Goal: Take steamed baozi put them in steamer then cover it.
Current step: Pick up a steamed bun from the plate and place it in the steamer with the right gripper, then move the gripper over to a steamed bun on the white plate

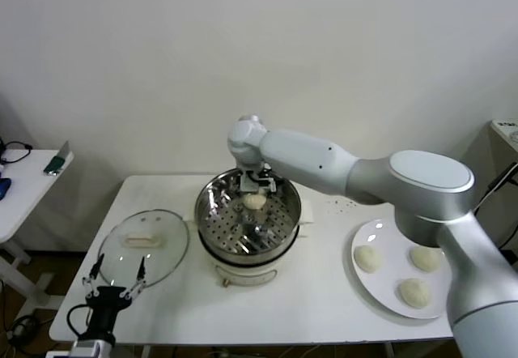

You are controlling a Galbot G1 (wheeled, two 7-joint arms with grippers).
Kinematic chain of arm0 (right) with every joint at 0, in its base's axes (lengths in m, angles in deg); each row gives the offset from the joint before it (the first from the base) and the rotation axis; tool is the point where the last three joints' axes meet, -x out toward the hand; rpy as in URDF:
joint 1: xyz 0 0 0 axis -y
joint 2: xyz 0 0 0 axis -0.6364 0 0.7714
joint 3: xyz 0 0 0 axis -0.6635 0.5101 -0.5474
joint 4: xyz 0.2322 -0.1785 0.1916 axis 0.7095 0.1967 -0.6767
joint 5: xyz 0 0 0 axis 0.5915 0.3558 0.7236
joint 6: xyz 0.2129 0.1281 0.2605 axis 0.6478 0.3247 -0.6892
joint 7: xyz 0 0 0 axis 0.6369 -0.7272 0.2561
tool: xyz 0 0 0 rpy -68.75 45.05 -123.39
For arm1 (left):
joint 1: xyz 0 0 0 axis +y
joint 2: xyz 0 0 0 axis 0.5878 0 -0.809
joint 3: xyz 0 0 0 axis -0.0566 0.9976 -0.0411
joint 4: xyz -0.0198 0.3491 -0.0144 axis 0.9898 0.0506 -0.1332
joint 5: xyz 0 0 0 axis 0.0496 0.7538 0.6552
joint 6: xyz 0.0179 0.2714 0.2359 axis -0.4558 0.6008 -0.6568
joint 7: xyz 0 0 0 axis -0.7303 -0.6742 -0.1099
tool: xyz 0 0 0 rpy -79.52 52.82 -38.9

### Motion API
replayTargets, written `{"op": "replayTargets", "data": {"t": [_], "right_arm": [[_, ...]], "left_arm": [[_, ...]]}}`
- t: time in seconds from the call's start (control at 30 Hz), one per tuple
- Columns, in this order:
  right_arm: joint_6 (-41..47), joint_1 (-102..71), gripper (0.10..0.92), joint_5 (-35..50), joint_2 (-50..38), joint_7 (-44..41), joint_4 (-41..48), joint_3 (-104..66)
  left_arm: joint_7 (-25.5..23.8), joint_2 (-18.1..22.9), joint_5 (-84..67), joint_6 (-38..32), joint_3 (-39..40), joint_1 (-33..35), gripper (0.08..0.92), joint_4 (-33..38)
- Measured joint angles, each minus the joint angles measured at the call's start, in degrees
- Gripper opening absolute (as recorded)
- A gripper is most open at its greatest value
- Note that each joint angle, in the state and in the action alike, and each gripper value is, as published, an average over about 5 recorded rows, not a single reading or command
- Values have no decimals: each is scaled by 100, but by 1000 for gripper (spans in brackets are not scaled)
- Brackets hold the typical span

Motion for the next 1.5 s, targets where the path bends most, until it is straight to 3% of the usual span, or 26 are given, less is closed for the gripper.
{"op": "replayTargets", "data": {"t": [0.2,0.4,0.63,0.87,1.13,1.5], "right_arm": [[202,419,823,671,-280,-81,-215,146],[660,1139,823,1945,-793,-55,-568,602],[1964,1916,823,3699,-1844,339,-1350,1363],[3218,2185,823,4756,-3055,550,-1989,1901],[3937,1893,823,5084,-4132,506,-2277,2013],[4319,426,823,4528,-4797,473,-2149,1290]], "left_arm": [[6,3,12,-5,36,-1,823,-19],[3,-7,-5,-39,21,51,823,-42],[-13,-30,-61,-11,5,105,823,-4],[-21,-11,-44,35,42,79,823,68],[-23,55,-6,22,69,129,823,94],[-6,6,-29,104,76,179,823,143]]}}
